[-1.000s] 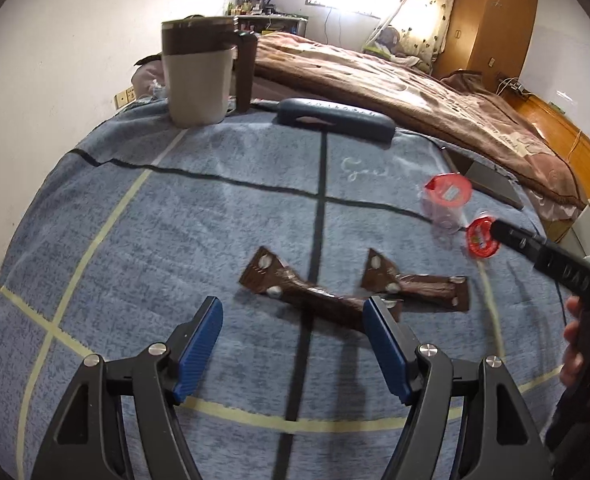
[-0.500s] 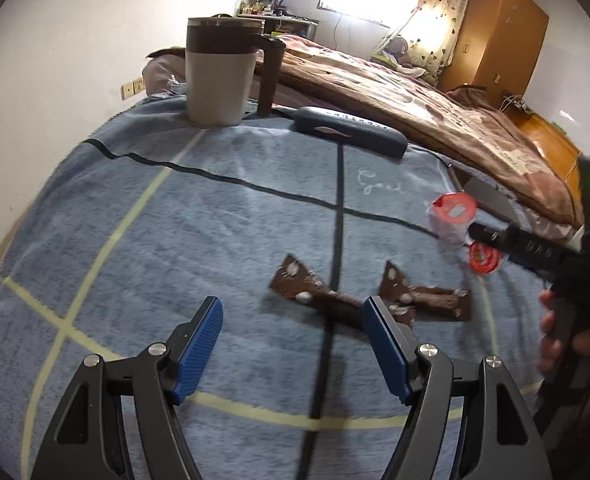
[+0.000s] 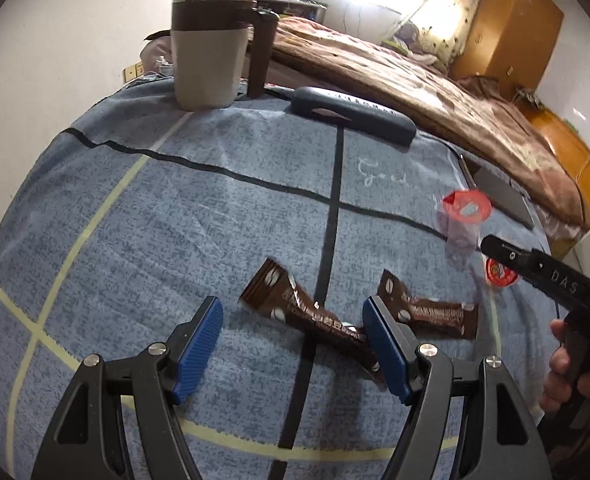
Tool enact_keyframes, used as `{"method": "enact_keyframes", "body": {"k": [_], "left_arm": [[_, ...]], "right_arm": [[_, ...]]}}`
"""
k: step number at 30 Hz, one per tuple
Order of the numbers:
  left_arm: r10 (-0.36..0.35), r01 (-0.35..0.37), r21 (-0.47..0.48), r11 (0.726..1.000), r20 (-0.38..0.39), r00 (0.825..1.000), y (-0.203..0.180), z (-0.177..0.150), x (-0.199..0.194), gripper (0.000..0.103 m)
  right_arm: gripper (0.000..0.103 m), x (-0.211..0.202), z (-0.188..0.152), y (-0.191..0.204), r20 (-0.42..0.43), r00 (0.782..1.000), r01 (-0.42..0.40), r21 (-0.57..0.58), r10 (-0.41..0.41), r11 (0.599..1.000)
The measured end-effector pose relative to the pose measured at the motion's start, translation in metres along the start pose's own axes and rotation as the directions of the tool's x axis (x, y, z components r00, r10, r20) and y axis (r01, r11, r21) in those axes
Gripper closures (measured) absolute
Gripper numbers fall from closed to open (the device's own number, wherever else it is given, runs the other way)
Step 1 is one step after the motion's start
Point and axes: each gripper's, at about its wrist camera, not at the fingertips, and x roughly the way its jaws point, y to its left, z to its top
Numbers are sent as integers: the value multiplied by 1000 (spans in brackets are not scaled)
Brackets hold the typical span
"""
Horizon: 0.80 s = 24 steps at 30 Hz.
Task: Collect trash
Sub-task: 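Grasp a brown chocolate wrapper with the left tool while the right tool grasps the red jelly cup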
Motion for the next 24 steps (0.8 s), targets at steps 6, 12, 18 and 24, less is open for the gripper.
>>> {"method": "enact_keyframes", "body": {"k": [6, 12, 18, 24], "left_arm": [[30, -27, 91, 995, -32, 999, -5, -6, -2, 29], [21, -20, 80, 997, -10, 1000, 0, -6, -4, 29], [66, -68, 160, 985, 17, 998, -12, -5, 5, 30], [57, -62, 212, 975, 28, 998, -22, -5, 4, 56]], "right_arm": [[49, -10, -5, 4, 8, 1000, -23, -20, 24, 1000], [49, -15, -7, 6, 24, 1000, 4, -49, -3, 999], [49, -20, -10, 3, 27, 1000, 7, -48, -6, 999], [49, -23, -15, 4, 35, 999, 12, -64, -10, 998]]}}
